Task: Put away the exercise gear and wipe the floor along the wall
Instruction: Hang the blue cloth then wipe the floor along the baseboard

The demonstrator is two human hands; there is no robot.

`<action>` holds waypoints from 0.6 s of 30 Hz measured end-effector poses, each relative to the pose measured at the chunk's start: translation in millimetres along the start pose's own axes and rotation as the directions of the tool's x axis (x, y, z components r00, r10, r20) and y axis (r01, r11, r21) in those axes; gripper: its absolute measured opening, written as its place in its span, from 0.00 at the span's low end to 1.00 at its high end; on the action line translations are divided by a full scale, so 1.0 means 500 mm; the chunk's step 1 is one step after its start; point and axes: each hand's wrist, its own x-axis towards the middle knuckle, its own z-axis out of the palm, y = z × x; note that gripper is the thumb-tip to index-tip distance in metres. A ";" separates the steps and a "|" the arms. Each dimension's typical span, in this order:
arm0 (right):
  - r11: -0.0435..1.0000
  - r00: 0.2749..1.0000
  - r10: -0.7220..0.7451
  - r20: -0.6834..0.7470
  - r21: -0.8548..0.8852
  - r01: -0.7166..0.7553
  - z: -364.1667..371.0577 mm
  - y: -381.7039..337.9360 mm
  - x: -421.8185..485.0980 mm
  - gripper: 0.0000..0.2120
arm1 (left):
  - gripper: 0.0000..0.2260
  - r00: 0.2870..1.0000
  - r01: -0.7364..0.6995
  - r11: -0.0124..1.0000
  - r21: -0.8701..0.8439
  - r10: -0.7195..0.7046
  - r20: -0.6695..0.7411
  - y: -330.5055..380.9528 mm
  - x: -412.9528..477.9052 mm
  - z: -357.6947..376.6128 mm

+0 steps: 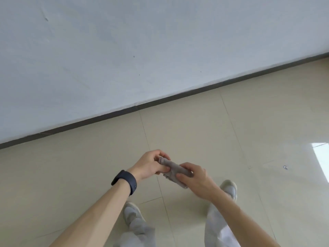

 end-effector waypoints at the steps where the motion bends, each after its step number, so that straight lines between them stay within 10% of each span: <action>1: 1.000 1.000 0.010 -0.019 0.006 -0.010 -0.003 0.032 0.037 0.05 | 0.11 1.000 -0.003 1.000 0.019 0.003 -0.007 -0.011 0.046 0.011; 18: 0.999 0.971 0.018 -0.239 0.031 -0.011 -0.317 0.562 0.546 0.10 | 0.11 0.981 -0.158 0.940 0.301 0.185 -0.063 0.010 0.807 0.367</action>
